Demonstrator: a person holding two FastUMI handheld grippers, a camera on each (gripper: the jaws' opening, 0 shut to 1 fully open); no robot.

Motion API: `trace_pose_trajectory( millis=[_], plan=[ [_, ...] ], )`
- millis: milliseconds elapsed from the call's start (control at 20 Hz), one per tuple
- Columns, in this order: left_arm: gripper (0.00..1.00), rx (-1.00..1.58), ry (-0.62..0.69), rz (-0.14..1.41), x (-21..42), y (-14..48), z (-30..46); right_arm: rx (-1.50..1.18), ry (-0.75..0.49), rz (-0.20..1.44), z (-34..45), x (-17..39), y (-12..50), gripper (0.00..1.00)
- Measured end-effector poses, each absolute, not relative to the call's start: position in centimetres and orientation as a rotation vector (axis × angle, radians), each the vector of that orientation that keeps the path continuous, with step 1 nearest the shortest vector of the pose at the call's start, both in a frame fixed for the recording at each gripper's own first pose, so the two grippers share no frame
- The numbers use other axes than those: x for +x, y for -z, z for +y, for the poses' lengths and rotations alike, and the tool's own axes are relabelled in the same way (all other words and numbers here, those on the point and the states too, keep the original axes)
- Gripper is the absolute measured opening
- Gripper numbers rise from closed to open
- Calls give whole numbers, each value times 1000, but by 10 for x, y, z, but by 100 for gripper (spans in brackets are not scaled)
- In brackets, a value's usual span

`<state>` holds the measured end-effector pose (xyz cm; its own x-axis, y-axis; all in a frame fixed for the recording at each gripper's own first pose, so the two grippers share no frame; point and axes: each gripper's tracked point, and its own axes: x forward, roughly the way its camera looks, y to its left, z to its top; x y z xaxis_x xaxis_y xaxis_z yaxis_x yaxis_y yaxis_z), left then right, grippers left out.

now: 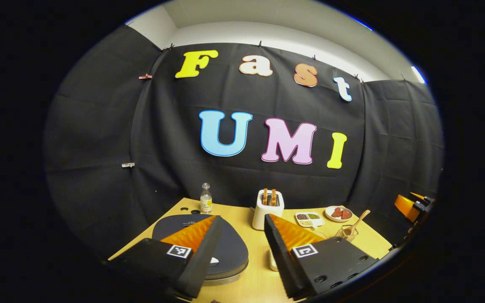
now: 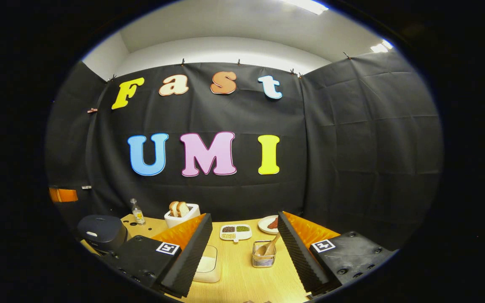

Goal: Close the left gripper, press the button to open the rice cooker; take a wooden spoon from the chopstick holder with the right hand, scoop a spoonful of rice and pour it into the rice cooker, then put the wooden spoon back into the chopstick holder.

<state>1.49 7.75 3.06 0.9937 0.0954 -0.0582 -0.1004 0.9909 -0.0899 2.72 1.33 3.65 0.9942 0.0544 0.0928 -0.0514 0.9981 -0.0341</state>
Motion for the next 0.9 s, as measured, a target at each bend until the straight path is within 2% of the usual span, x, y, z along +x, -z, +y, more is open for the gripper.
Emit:
trace_pose_trajectory(
  millis=[150,200,250,300,350,450,900],
  plan=[
    [48,-109,-121,112,20,-23,97,-31,-54,-76,15,27,-29,98],
    [49,-116,-133,131,21,-16,103,-31,-51,-73,14,27,-29,97],
    [31,-129,-147,149,23,-11,110,-29,-48,-71,13,28,-27,97],
    [34,-147,-161,173,22,-1,117,-28,-46,-68,13,28,-27,97],
    [19,-172,-167,198,23,7,121,-28,-45,-64,13,27,-26,97],
    [8,-212,-195,245,25,22,132,-31,-41,-61,11,28,-25,97],
    [5,-289,-143,434,39,98,124,-42,-29,-24,13,23,-13,97]
  ],
)
